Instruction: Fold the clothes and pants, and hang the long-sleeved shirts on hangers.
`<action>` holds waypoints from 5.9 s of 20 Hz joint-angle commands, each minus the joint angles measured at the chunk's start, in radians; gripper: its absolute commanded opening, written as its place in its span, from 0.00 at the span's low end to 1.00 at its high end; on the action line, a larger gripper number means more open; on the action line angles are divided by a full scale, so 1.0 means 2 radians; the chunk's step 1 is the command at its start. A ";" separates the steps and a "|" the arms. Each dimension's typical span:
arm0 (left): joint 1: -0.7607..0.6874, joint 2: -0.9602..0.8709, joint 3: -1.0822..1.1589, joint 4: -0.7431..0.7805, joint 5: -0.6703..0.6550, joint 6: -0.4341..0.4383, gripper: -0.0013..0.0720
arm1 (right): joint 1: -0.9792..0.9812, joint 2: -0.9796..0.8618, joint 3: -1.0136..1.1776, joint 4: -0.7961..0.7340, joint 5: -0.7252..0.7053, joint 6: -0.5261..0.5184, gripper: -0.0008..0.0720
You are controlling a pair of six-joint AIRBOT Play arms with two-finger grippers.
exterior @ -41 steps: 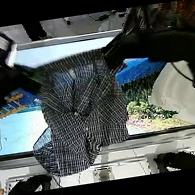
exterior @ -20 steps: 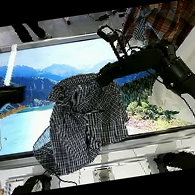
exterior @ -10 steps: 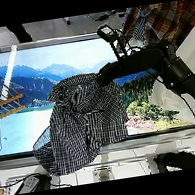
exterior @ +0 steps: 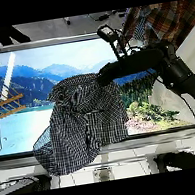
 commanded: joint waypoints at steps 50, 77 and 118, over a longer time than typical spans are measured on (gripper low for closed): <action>-0.435 0.400 0.261 -0.122 0.467 0.042 0.07 | -0.086 -0.041 0.000 -0.064 0.126 0.055 0.06; -0.578 0.216 0.134 -0.202 0.229 0.219 0.07 | 0.087 0.052 0.043 0.005 -0.003 -0.008 0.06; -0.578 0.216 0.076 -0.294 0.216 0.301 0.07 | -0.106 -0.053 0.067 0.166 -0.153 -0.446 0.43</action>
